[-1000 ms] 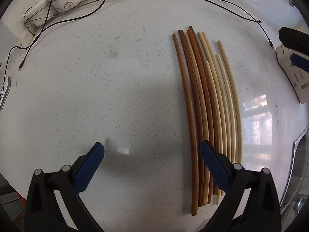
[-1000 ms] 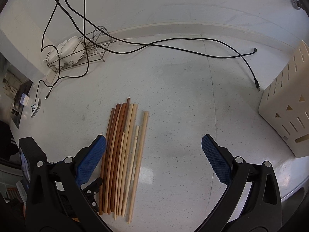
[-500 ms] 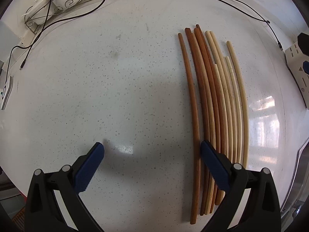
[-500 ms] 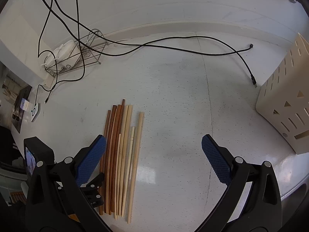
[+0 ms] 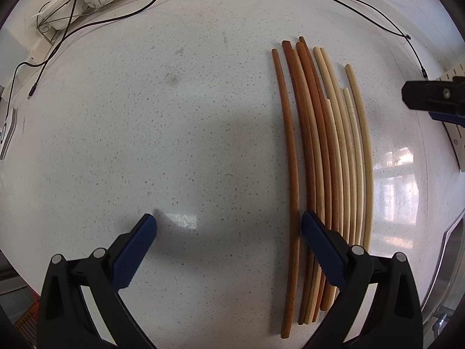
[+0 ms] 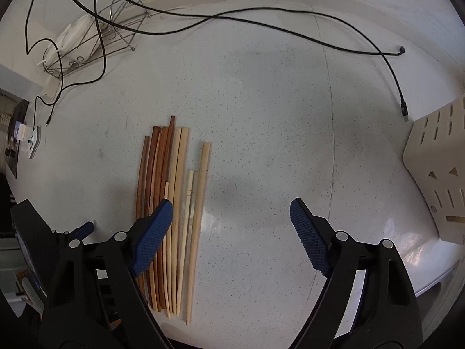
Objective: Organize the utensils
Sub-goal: 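Close the right gripper on a pale wooden chopstick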
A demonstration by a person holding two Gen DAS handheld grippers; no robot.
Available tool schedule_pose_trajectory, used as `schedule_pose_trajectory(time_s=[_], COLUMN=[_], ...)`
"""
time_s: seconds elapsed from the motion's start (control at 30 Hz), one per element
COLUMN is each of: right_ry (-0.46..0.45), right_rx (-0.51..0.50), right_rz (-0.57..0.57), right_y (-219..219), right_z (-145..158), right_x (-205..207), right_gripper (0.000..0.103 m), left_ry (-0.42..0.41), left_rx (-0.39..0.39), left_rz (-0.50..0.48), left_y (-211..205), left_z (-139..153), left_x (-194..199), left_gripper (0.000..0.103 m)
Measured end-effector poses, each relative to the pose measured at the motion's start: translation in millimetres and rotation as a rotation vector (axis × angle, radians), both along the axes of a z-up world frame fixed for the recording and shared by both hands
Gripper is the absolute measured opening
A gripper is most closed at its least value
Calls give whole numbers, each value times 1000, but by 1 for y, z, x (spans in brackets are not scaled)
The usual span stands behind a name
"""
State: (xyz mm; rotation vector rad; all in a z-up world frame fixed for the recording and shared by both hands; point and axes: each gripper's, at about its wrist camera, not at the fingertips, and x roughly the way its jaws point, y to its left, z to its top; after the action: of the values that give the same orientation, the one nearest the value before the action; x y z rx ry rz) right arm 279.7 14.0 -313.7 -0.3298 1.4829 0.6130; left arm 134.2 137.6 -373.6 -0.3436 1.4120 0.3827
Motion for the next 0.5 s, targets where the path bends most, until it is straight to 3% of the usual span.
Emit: schedule_pose_trajectory(time_s=[0.07,0.2,0.5], right_ry=[26,58,104], right_rx=[-29,-80,-148], right_rz=[15,31,54], right_y=[3,9,22], right_z=[-8,-20,-36], right_x=[-4,-11,-24], right_gripper=[73,57,41], left_ry=[-1,-2,18], left_rx=[1,4,-5], left_rz=[0,2,-9], left_y=[0,-2,-2], left_z=[-1,3,3], left_x=[0,0,3], left_gripper=[98,98,98])
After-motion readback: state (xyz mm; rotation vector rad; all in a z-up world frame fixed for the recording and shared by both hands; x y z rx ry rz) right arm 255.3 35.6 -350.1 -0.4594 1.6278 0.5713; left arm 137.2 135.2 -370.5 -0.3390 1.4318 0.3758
